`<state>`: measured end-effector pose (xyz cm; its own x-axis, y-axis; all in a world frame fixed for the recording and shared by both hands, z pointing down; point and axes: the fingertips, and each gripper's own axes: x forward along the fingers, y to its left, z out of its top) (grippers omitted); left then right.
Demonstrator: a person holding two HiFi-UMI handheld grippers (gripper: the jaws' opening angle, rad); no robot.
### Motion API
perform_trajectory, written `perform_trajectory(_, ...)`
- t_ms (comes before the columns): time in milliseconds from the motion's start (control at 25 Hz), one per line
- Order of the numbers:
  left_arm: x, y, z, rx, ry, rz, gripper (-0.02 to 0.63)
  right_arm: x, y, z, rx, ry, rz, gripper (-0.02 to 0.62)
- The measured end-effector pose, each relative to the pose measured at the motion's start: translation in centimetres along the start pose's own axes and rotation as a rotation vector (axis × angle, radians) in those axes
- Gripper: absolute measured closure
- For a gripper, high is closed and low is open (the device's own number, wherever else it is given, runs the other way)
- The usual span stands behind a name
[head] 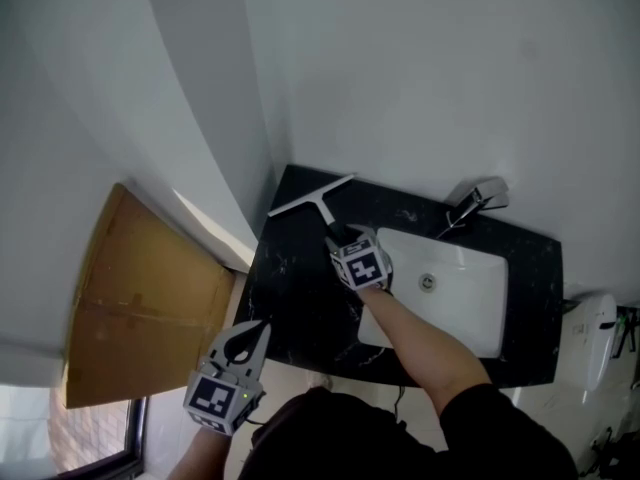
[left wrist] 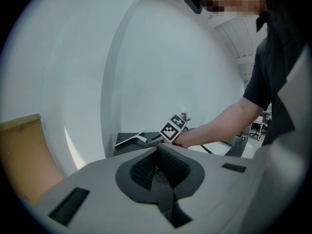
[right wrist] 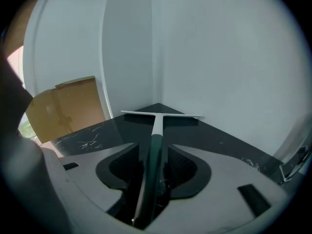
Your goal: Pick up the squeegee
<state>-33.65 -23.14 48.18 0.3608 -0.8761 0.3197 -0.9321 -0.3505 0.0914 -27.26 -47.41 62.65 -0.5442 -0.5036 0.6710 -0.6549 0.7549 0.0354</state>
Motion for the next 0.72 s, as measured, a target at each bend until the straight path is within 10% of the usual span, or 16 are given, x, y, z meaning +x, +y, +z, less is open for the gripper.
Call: perform_trajectory(720, 0.4, -1.6, 0.2, 0.001, -0.012, -0.009, 0.611, -3.6, -0.7, 0.1, 0.022, -0.037, -0.019, 0.491)
